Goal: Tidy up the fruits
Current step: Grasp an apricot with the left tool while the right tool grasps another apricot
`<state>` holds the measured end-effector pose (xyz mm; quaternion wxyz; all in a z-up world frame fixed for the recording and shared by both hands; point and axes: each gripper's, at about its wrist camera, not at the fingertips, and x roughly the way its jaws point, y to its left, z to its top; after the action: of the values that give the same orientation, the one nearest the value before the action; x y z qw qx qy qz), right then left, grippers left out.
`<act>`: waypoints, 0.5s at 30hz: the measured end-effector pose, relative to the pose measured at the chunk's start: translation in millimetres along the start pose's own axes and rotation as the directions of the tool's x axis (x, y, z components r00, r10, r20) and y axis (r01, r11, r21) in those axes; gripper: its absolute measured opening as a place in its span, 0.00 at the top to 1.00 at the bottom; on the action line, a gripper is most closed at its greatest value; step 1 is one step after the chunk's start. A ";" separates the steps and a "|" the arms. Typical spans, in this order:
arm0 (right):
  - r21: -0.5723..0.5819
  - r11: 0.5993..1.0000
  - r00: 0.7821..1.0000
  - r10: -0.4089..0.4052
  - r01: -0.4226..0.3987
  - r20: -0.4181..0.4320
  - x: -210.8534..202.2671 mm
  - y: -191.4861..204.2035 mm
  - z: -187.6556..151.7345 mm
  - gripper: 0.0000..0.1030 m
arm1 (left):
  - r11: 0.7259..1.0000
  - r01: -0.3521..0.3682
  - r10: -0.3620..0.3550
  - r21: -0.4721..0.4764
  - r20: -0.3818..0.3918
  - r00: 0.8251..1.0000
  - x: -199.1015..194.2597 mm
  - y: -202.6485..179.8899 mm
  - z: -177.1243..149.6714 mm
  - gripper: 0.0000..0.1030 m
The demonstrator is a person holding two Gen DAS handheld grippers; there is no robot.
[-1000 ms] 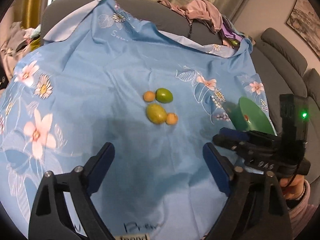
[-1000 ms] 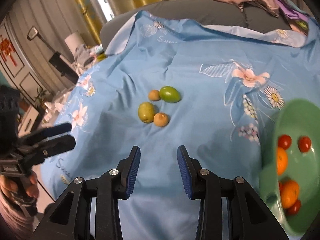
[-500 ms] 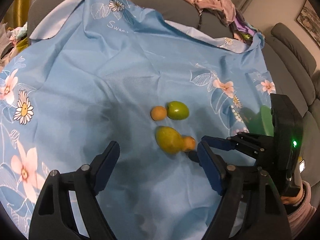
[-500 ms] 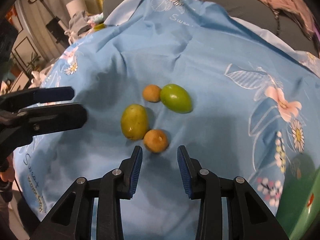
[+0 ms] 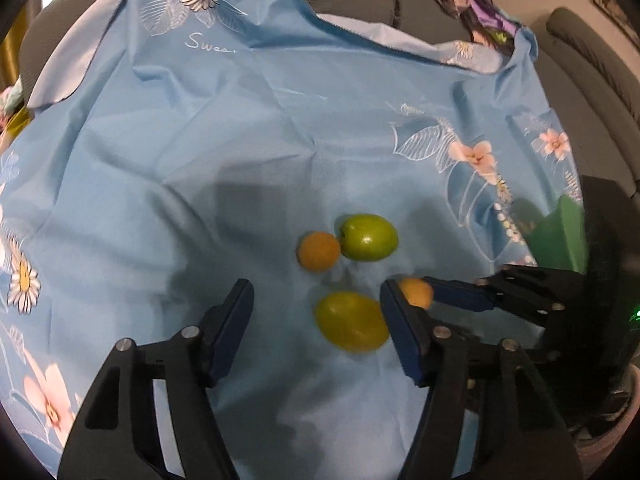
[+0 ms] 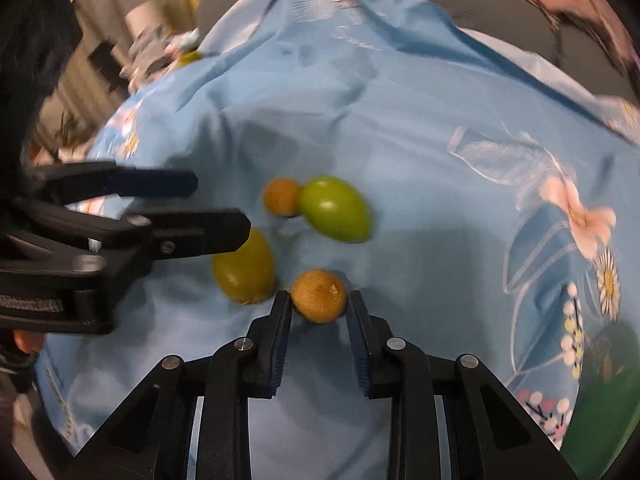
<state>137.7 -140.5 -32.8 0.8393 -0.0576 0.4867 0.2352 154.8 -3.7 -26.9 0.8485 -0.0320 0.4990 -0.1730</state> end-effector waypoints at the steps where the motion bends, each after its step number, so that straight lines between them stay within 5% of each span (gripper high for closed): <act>1: 0.011 1.000 1.000 0.001 -0.001 0.007 -1.0 -1.5 0.2 0.71 | 1.000 -0.008 0.008 0.007 -0.006 1.000 4.0 -0.4 1.9 0.44; 15: 0.081 0.995 0.997 0.050 -0.055 0.063 -9.9 -19.2 -5.2 0.71 | 0.981 -0.102 0.108 0.166 -0.031 0.994 44.9 -19.0 17.0 0.71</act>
<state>138.1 -162.5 -29.7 0.8488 -0.0027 0.4717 0.2386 184.2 -38.2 -51.6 0.8460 0.0678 0.5010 -0.1691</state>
